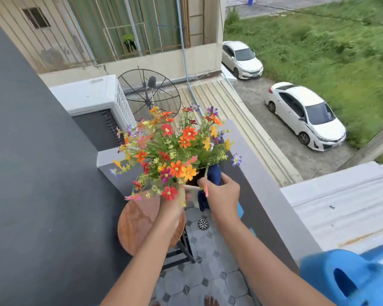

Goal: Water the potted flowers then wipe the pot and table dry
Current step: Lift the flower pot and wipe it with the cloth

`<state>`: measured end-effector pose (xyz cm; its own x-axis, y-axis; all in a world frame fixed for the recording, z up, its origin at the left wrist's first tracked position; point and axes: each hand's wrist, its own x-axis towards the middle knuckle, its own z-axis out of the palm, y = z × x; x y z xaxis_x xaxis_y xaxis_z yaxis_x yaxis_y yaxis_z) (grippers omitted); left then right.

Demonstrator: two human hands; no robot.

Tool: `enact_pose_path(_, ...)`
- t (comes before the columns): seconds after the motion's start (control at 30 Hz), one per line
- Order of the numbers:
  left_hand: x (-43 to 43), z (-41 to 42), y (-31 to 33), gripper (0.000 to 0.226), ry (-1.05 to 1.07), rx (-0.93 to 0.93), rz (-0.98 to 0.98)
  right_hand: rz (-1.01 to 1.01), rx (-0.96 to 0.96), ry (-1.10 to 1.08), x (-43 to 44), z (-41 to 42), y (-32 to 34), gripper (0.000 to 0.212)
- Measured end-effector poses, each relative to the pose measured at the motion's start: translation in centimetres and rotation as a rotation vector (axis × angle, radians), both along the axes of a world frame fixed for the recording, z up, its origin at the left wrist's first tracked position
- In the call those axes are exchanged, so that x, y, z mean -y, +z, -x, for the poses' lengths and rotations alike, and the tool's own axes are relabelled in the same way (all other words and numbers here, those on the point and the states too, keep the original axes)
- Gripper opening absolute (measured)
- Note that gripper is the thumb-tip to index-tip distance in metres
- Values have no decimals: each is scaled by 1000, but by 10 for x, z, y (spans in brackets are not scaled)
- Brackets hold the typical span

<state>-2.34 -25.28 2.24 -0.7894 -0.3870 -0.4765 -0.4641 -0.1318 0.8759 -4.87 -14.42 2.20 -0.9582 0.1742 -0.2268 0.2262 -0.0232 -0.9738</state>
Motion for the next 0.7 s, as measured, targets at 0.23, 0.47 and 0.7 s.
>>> enact_pose_path(0.23, 33, -2, 10, 31, -108, -107, -50, 64, -145, 109, 5, -14, 6, 13)
enact_pose_path(0.47, 68, -2, -20, 30, -91, 52, 12, -72, -293, 40, -5, 40, 17, 22)
enact_pose_path(0.7, 60, 0, 9, 44, 10, -16, -109, -134, -214, 56, -5, 42, -7, 18)
